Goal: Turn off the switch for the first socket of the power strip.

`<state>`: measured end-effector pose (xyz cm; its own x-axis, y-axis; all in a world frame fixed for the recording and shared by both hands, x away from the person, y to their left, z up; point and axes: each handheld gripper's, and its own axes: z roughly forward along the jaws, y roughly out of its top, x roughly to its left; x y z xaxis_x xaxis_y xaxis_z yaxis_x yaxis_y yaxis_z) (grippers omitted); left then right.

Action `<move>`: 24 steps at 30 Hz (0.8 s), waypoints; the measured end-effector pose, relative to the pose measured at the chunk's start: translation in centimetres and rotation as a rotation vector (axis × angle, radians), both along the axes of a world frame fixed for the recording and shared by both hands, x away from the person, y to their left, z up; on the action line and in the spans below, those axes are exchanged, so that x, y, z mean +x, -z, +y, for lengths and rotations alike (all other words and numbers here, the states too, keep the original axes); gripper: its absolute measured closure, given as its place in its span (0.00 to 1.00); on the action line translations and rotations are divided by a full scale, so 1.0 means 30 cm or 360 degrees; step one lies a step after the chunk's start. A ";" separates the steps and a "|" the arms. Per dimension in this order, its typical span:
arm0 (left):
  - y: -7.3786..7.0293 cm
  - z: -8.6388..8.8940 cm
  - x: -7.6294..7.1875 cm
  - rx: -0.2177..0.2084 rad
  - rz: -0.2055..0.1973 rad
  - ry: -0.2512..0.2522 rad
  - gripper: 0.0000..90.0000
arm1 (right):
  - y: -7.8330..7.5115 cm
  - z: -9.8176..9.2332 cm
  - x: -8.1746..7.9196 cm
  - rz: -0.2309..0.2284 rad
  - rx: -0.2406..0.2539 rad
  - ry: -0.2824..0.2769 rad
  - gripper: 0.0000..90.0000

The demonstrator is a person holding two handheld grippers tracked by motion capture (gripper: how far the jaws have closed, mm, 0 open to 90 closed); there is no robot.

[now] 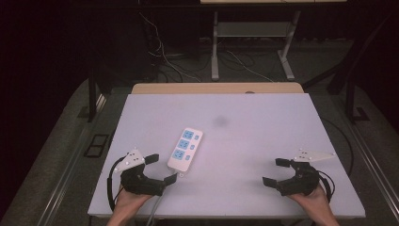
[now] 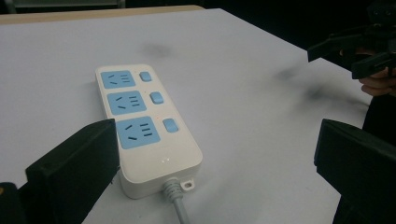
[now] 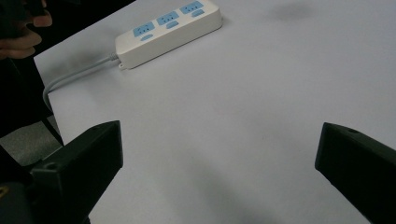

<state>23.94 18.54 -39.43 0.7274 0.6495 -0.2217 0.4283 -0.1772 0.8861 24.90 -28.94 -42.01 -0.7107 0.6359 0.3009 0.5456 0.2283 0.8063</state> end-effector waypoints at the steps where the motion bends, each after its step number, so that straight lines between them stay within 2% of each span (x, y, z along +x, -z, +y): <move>1: -0.002 -0.001 0.003 0.0002 0.0006 0.0001 0.00 | 0.000 0.000 0.000 0.0000 -0.0001 0.0000 0.01; 3: -0.007 0.001 0.009 0.0029 0.0016 0.0008 0.00 | 0.000 0.001 0.000 -0.0001 -0.0004 -0.0001 0.01; 14: -0.021 0.023 0.052 0.0041 0.0068 -0.0012 0.00 | 0.001 0.001 0.000 0.0004 -0.0009 0.0002 0.01; 20: -0.032 0.029 0.081 0.0083 0.0090 -0.0006 0.00 | 0.001 0.001 0.000 0.0005 -0.0012 0.0003 0.01; 24: -0.035 0.031 0.103 0.0070 0.0111 -0.0004 0.00 | 0.002 0.001 0.000 0.0004 -0.0015 0.0000 0.01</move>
